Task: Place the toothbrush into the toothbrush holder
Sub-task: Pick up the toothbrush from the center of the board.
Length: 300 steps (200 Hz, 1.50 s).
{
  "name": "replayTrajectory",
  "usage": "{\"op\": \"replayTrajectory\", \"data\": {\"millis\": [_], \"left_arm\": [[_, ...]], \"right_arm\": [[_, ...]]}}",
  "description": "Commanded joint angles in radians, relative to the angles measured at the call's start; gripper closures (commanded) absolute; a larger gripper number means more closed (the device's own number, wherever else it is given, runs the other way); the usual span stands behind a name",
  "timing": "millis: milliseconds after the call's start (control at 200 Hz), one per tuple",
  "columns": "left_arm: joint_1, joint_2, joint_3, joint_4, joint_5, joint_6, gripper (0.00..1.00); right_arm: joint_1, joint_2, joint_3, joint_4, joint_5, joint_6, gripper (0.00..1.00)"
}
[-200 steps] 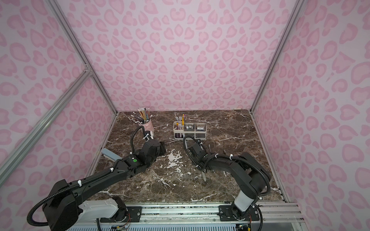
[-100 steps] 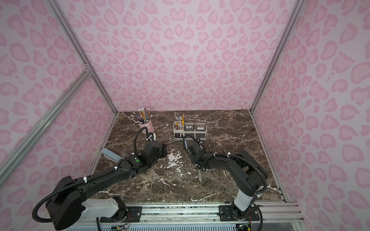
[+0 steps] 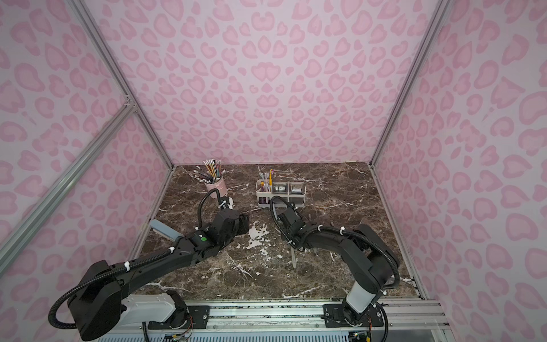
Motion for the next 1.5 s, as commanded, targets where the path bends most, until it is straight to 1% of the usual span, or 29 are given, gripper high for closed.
{"op": "replayTrajectory", "data": {"millis": [0, 290, 450, 555, 715, 745, 950, 1215, 1370, 1495], "left_arm": [[-0.003, -0.016, -0.025, 0.119, 0.102, 0.028, 0.43], [-0.032, -0.046, -0.104, 0.302, 0.315, 0.046, 0.46], [-0.065, -0.024, -0.149, 0.419, 0.442, 0.044, 0.46], [-0.095, -0.008, -0.165, 0.481, 0.493, 0.035, 0.48], [-0.130, 0.001, -0.161, 0.527, 0.522, 0.030, 0.48], [-0.134, 0.005, -0.157, 0.558, 0.527, 0.029, 0.48], [-0.166, 0.079, -0.108, 0.575, 0.562, 0.036, 0.49], [-0.175, 0.139, -0.105, 0.626, 0.582, 0.015, 0.52], [-0.176, 0.152, -0.100, 0.635, 0.583, 0.014, 0.56], [-0.176, 0.162, -0.097, 0.638, 0.585, 0.015, 0.59]], "right_arm": [[0.001, -0.045, 0.024, -0.014, -0.014, -0.012, 1.00], [0.001, -0.146, 0.056, -0.050, -0.062, -0.005, 1.00], [0.000, -0.205, 0.079, -0.065, -0.082, -0.009, 1.00], [0.000, -0.226, 0.094, -0.076, -0.091, -0.008, 1.00], [0.000, -0.256, 0.108, -0.081, -0.098, -0.007, 1.00], [0.000, -0.260, 0.110, -0.082, -0.096, -0.008, 1.00], [0.000, -0.299, 0.117, -0.079, -0.113, 0.001, 1.00], [0.001, -0.354, 0.099, -0.049, -0.169, 0.010, 1.00], [0.001, -0.372, 0.080, -0.015, -0.218, 0.013, 1.00], [0.002, -0.377, 0.073, -0.009, -0.231, 0.022, 1.00]]}}
